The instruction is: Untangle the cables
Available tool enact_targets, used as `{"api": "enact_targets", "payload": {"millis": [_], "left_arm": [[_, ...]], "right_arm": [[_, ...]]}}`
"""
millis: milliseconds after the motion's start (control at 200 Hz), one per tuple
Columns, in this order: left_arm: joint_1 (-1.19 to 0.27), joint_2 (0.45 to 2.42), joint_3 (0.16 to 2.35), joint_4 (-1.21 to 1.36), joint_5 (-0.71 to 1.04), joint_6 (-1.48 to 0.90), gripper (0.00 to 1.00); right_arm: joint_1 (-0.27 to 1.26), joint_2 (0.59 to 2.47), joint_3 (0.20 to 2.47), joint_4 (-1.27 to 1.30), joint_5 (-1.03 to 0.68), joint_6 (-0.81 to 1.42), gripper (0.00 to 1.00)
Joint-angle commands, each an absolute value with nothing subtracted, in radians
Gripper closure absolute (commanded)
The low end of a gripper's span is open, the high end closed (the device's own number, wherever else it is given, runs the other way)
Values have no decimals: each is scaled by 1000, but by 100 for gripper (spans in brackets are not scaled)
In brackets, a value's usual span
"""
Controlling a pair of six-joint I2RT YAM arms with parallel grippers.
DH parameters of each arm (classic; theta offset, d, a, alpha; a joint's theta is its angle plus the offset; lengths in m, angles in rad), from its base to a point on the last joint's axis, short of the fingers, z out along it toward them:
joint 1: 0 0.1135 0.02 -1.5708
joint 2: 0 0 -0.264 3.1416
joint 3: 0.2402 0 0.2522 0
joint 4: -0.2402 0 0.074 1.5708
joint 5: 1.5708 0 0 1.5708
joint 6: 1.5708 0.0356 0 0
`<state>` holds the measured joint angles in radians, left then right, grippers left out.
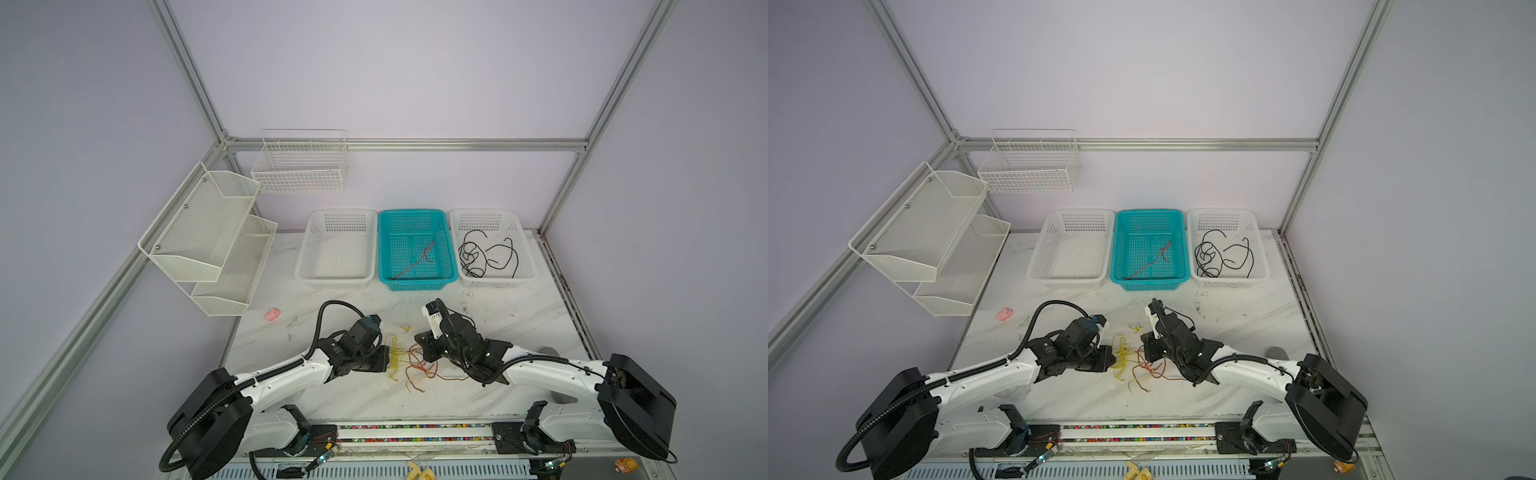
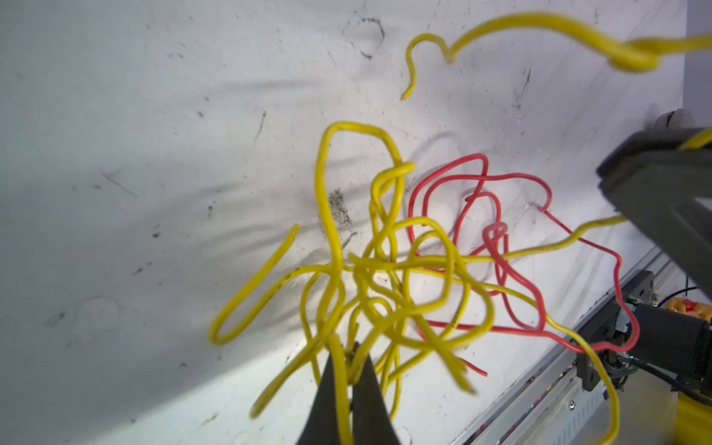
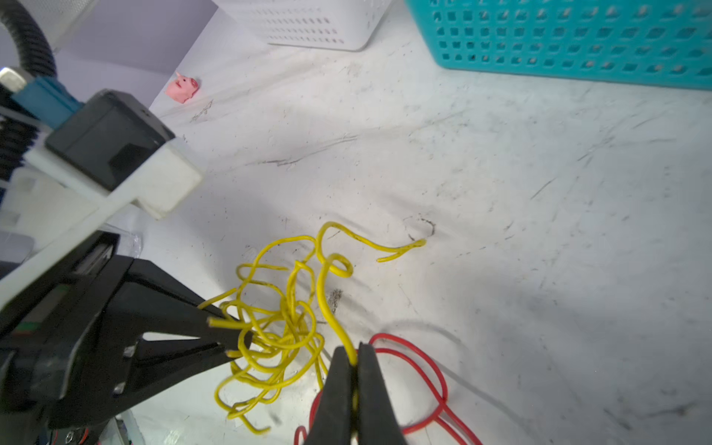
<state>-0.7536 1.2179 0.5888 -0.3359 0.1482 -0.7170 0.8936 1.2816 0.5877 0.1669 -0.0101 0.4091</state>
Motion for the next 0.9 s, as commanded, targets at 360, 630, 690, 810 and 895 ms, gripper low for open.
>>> {"api": "enact_targets", "payload": {"millis": [360,630,690,810,895], "left_arm": [[-728,918,538,-593,-111,-774,100],[-705,691,569,-667,-207,-823,100],[-699,627,573,-668,-214,-825,100],[-697,515,582,-675,-233,-808,100],[-696,463,590,-684,-252,-790,100]], "right_arm": [[485,1031,485,48,19,538,100],[359,1067,485,23,-64,550,100],[344,1065,483,25,-72,553,100],[316,1046,482,24,-80,550,100],[307,1068,492,15,-74,547,100]]}}
